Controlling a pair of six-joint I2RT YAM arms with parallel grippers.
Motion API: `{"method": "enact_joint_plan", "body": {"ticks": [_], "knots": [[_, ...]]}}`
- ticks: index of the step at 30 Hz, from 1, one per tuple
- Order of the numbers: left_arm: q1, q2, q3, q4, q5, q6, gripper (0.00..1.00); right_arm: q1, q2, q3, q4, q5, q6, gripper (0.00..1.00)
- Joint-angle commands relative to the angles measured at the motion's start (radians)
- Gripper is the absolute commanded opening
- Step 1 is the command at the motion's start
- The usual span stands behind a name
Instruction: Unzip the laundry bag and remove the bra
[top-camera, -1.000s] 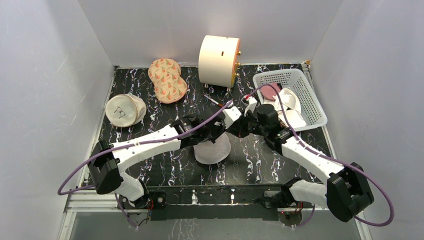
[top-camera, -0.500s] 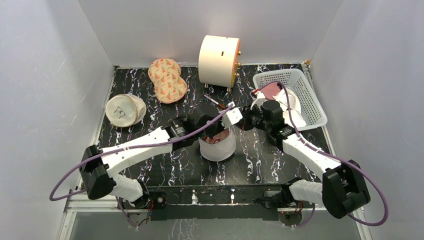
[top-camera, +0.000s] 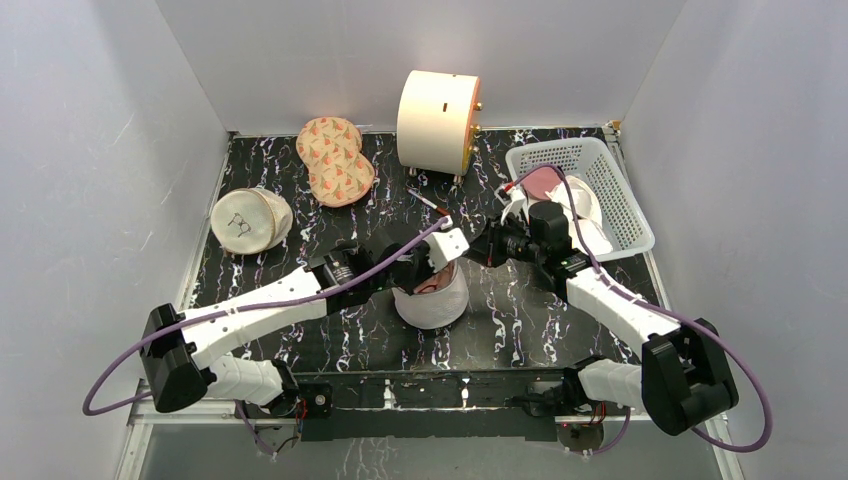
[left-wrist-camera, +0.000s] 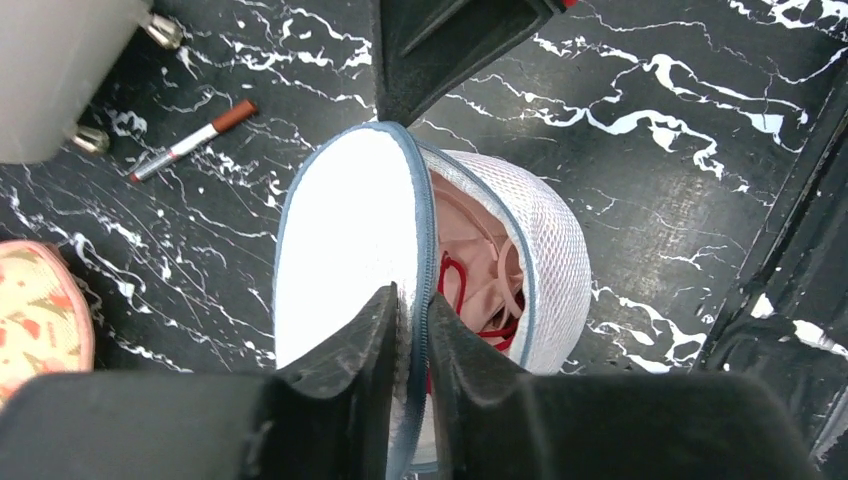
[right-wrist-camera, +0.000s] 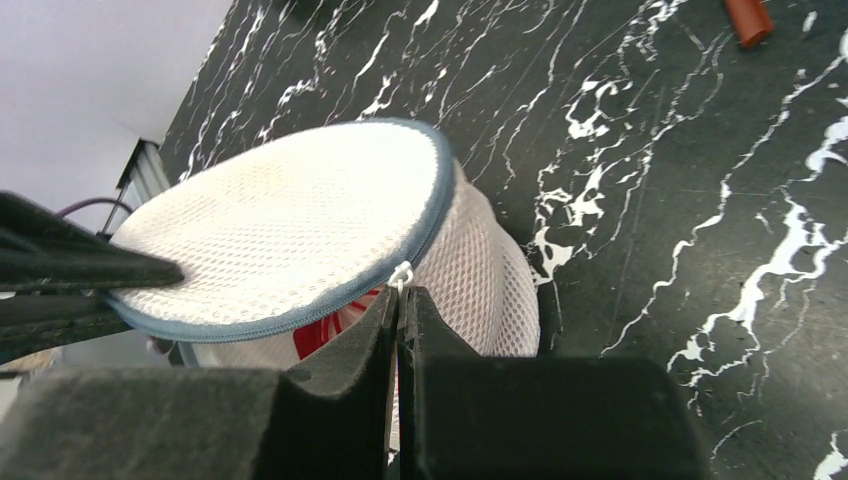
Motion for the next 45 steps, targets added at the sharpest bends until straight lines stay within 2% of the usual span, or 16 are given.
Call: {"method": "enact_joint_plan", "body": {"ticks": [1, 3, 8, 12, 23, 29, 35, 45], "knots": [[-0.004, 0.001, 0.043, -0.072, -0.034, -0.067, 0.2, -0.002, 0.003, 0.006, 0.038, -0.106, -0.031, 0.0], [-0.004, 0.031, 0.069, -0.097, -0.057, -0.064, 0.25, -0.001, -0.008, 0.002, 0.033, -0.109, -0.028, 0.0], [-0.004, 0.084, 0.105, -0.1, -0.074, -0.047, 0.46, 0.003, -0.046, -0.004, 0.026, -0.11, -0.015, 0.0], [-0.005, 0.14, 0.123, -0.07, -0.116, -0.031, 0.49, 0.009, -0.058, -0.004, 0.013, -0.113, -0.015, 0.0], [-0.012, 0.225, 0.173, -0.026, -0.245, -0.003, 0.39, 0.048, -0.07, 0.001, -0.014, -0.08, -0.009, 0.0], [-0.012, 0.215, 0.181, -0.024, -0.241, 0.015, 0.16, 0.048, -0.077, 0.012, -0.025, -0.033, -0.019, 0.0], [-0.014, 0.153, 0.168, -0.03, -0.203, 0.034, 0.01, 0.046, -0.057, 0.015, -0.021, 0.041, -0.044, 0.0], [-0.014, 0.094, 0.175, -0.063, -0.138, 0.048, 0.0, -0.024, 0.06, 0.048, 0.035, 0.02, -0.068, 0.0]]}}
